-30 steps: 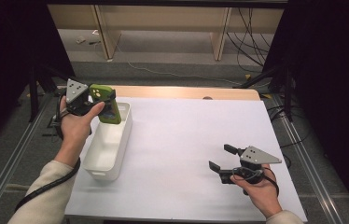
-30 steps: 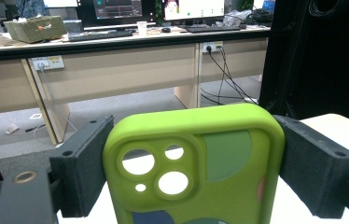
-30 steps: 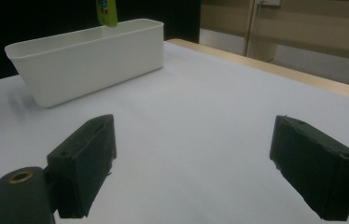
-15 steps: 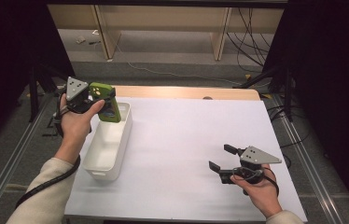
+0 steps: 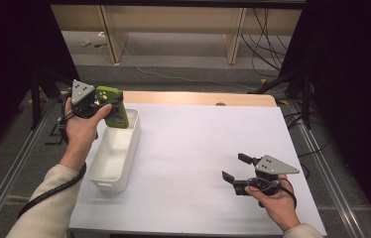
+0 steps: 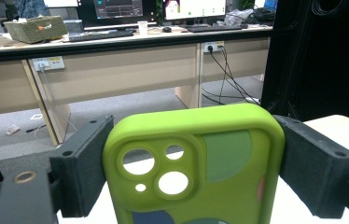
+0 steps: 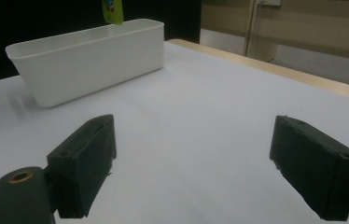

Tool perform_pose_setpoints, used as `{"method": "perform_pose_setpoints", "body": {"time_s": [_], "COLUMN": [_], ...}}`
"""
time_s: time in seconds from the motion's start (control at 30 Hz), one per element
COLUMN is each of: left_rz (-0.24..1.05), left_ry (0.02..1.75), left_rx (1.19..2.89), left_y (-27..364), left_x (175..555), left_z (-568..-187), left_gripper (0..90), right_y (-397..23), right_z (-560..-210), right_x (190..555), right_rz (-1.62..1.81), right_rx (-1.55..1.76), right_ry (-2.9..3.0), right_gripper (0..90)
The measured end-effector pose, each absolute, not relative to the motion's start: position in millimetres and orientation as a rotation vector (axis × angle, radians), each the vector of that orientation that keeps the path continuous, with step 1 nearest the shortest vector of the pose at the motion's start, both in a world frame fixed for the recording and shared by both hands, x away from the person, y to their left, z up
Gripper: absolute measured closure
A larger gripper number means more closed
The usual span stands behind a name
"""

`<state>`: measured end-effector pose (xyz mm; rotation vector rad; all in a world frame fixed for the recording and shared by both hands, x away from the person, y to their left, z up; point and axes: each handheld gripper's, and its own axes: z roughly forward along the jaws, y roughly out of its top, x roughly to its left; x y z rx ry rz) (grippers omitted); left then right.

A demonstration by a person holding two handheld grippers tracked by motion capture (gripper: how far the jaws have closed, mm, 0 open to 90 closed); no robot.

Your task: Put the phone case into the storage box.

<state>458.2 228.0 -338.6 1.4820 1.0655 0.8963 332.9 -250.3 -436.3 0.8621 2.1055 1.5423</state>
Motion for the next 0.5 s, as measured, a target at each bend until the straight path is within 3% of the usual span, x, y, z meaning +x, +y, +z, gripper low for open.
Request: {"method": "perform_pose_setpoints", "body": {"time_s": [0.5], "left_rz": [0.895], "left_ry": [1.071], "left_rx": [1.484], "left_y": [227.5], "left_x": [463.8], "left_z": [-340.6], "left_gripper": [16.1], "right_y": [-250.2], "right_z": [-436.2], "right_x": [332.7], "right_rz": [1.544], "right_rx": [0.862], "right_ry": [2.106], "right_gripper": [15.5]}}
